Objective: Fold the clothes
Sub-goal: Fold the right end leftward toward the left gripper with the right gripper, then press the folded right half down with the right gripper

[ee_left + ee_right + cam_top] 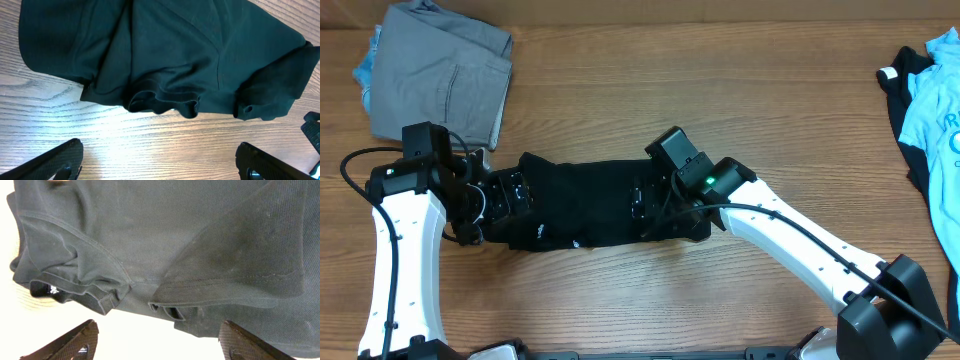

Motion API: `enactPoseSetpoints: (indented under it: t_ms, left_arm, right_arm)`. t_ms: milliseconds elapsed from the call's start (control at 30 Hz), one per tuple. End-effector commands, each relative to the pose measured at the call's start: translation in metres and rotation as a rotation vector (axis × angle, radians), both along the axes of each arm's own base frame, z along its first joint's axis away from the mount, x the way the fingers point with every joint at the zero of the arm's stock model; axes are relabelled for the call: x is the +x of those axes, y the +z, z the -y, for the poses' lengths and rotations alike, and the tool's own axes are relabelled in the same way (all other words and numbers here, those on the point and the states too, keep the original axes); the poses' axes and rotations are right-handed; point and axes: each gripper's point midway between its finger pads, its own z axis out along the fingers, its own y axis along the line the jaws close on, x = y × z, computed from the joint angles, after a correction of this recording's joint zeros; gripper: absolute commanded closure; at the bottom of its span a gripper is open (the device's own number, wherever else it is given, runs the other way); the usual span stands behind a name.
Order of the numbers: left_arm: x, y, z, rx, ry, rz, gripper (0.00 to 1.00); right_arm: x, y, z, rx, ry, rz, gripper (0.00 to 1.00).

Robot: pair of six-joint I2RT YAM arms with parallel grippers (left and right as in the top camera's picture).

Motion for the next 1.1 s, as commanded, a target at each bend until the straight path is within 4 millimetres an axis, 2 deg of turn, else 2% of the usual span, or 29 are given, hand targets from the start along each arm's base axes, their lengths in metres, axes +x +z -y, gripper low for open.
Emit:
enactPoseSetpoints:
  t_ms: [0,67,133,200,267,400,600,667,767,900,1000,1067]
  left_arm:
    - [0.001,0.002,-0.002,0.008,-0.004,0.014,0.0]
    - [0.001,0.002,-0.002,0.008,-0.004,0.013,0.0]
    - [0.001,0.002,-0.002,0.008,-0.004,0.013,0.0]
    - [0.001,0.002,-0.002,0.008,-0.004,0.013,0.0]
    - [0.001,0.002,-0.002,0.008,-0.004,0.014,0.0]
    - [0.001,0.002,-0.002,0.008,-0.003,0.014,0.0]
    - [0.0,0.002,-0.002,0.007,-0.003,0.012,0.0]
    - [0.0,0.002,-0.002,0.007,-0.003,0.012,0.0]
    - [0.001,0.002,-0.002,0.008,-0.003,0.013,0.0]
    - [0.001,0.003,-0.002,0.008,-0.003,0.017,0.0]
    - [0.002,0.003,-0.002,0.008,-0.003,0.017,0.0]
    - [0.002,0.003,-0.002,0.009,-0.003,0.019,0.0]
  right_arm:
    - [0.014,0.008,0.005,-0.021,-0.026,0.042,0.16]
    - [0.021,0.009,0.024,-0.072,-0.078,0.042,0.14]
    - [0.027,0.008,0.042,-0.096,-0.122,0.023,0.05]
    - [0.033,0.005,0.061,-0.11,-0.169,-0.006,0.05]
    - [0.035,0.003,0.069,-0.095,-0.168,-0.03,0.06]
    - [0.038,-0.003,0.063,-0.027,-0.069,-0.055,0.08]
    - [0.042,-0.041,0.064,-0.079,-0.051,-0.117,0.09]
    - [0.041,-0.047,0.062,-0.076,-0.047,-0.133,0.12]
    - [0.042,-0.047,0.06,-0.068,-0.045,-0.131,0.17]
    - [0.042,-0.047,0.06,-0.067,-0.044,-0.13,0.33]
    - [0.042,-0.047,0.06,-0.065,-0.04,-0.13,0.4]
    - [0.044,-0.047,0.059,-0.061,-0.04,-0.123,0.41]
